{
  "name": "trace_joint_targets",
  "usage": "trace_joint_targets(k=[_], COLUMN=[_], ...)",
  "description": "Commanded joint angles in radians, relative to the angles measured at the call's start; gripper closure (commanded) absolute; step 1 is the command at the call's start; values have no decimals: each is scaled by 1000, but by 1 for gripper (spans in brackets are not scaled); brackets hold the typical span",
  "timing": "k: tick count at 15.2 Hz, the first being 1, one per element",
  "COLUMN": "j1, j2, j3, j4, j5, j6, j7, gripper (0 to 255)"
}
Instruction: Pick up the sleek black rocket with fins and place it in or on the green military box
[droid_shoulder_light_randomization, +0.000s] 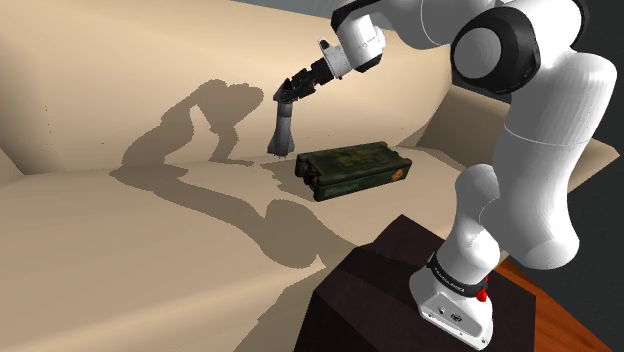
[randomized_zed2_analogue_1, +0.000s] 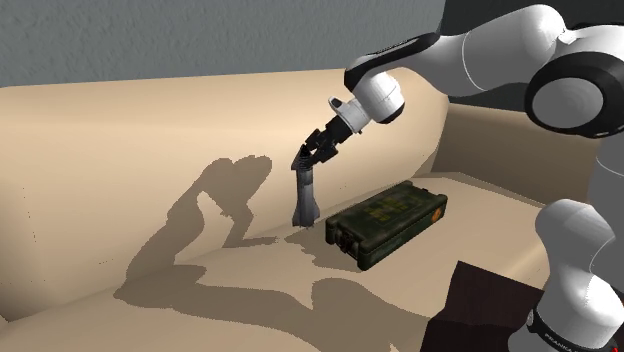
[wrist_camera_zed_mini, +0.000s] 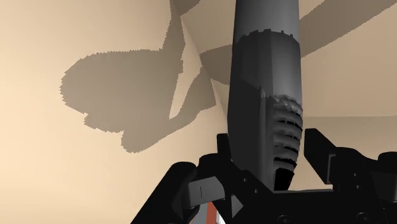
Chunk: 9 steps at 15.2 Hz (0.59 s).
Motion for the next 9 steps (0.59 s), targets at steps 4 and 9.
trace_joint_targets(k=[4, 9], j1=[33, 59], j2=[-39, -71], j3=[-31, -57], j4=[27, 60], j5=[-57, -109], j6=[-2, -11], j7=[58, 114], gripper=[255, 255])
